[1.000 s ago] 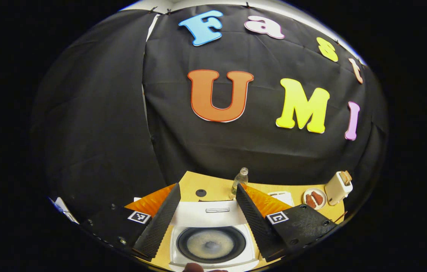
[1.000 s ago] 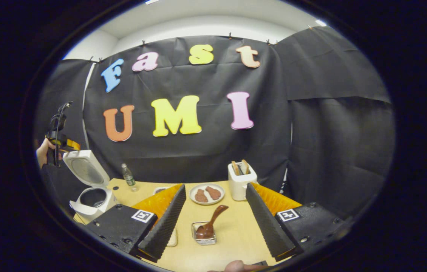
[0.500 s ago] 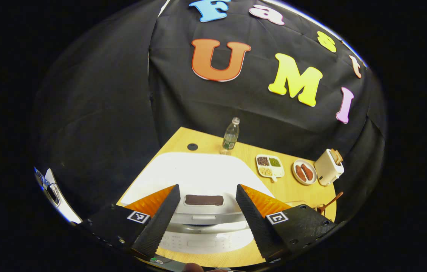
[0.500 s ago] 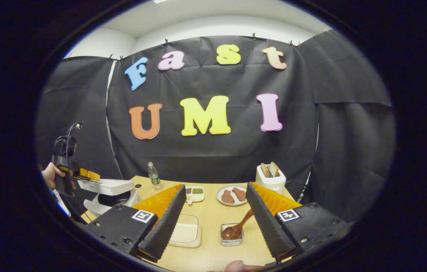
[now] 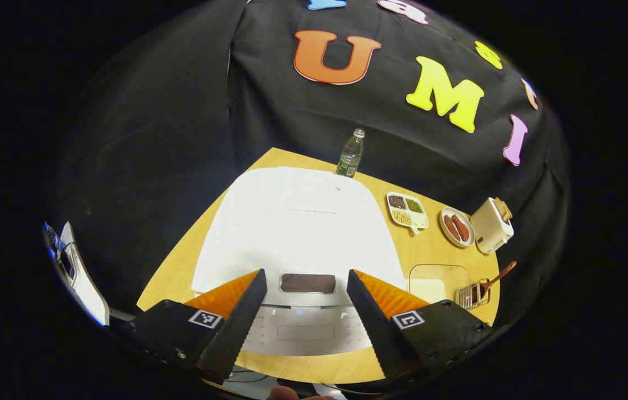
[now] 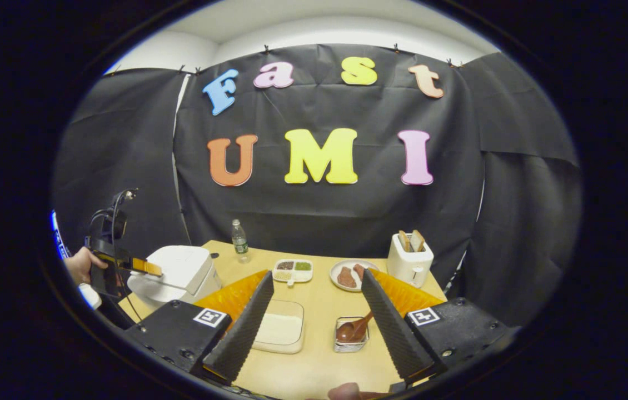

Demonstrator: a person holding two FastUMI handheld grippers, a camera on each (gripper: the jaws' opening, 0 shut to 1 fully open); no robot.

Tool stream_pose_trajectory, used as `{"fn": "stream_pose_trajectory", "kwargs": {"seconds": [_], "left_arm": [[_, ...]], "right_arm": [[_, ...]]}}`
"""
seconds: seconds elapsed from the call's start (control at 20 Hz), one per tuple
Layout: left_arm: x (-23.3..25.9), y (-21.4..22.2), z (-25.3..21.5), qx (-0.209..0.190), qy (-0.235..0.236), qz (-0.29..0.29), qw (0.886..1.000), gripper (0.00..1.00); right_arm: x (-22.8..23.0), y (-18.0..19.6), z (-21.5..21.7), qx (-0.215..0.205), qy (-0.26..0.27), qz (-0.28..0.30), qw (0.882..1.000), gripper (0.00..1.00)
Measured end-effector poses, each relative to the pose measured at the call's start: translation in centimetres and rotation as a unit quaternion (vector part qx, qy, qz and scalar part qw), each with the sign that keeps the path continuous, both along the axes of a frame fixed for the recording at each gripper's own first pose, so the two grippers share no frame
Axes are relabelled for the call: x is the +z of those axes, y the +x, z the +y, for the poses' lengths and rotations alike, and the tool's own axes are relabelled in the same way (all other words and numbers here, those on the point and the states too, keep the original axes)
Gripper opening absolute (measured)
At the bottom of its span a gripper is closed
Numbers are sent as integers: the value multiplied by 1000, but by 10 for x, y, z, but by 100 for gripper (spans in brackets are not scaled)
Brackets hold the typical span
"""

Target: Close the left gripper, press the button to open the rice cooker; take a wooden spoon from the chopstick holder with the right hand, scoop a spoonful of rice and pour it into the rice cooker, then put the wooden spoon back into the chopstick holder.

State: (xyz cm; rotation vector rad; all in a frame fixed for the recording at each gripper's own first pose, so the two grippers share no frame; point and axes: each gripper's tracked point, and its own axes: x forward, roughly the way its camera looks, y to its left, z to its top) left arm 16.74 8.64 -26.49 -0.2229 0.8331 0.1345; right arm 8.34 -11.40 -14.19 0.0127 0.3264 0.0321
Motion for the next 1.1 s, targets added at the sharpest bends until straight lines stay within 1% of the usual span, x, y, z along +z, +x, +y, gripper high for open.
{"fn": "stream_pose_trajectory", "kwargs": {"seconds": [0.15,0.3,0.5,0.6,0.7,0.75,0.8,0.9,1.05,1.1], "left_arm": [[-6,0,0,-2,15,8,1000,96],[-8,2,2,10,25,15,1000,96],[-14,1,3,6,63,29,998,96],[-12,3,1,17,56,24,998,97],[-18,-1,1,2,73,16,997,98],[-15,-2,2,-1,75,14,997,100],[-13,-1,1,4,71,14,997,99],[-19,0,0,-2,83,15,996,99],[-17,2,0,7,81,18,997,99],[-17,2,0,14,79,19,997,99]], "right_arm": [[-1,10,8,11,2,-1,1000,99],[4,20,25,35,16,-13,999,100],[6,39,36,61,46,-25,997,100],[9,47,36,77,29,-38,996,100],[5,55,39,95,12,-49,994,99],[0,58,43,106,12,-47,993,99],[-6,60,47,117,20,-41,992,100],[-19,68,50,132,43,-28,990,100],[-37,78,41,125,78,-10,989,100],[-42,79,38,121,82,-4,989,100]]}}
